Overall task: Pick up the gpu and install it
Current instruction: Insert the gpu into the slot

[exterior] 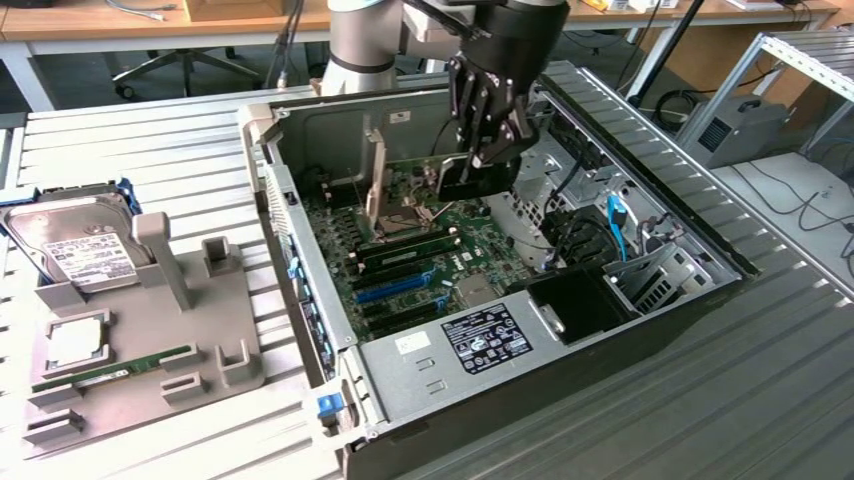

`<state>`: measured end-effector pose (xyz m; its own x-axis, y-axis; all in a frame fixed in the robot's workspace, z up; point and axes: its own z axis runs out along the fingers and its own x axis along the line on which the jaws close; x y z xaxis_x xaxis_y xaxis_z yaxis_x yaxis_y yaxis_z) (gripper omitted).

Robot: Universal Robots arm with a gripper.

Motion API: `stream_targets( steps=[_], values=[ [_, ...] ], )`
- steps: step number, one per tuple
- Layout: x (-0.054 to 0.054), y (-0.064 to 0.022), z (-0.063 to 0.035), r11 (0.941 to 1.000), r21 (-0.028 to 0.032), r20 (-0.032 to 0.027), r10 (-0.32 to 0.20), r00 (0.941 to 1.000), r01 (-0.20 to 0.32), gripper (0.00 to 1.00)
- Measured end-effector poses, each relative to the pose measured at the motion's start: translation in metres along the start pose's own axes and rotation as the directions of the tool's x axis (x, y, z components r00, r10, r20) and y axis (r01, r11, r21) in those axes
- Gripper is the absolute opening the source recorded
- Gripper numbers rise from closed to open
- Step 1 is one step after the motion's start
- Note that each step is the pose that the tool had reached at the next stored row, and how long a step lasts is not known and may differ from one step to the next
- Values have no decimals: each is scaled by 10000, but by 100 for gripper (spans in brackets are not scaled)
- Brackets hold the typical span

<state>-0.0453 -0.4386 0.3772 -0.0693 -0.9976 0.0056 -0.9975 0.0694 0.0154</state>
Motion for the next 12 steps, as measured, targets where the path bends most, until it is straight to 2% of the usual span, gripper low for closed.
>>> stream_targets(
  steps=[12],
  values=[
    [7, 30, 173, 10000, -1, 10, -1, 10000, 1, 27]
  ],
)
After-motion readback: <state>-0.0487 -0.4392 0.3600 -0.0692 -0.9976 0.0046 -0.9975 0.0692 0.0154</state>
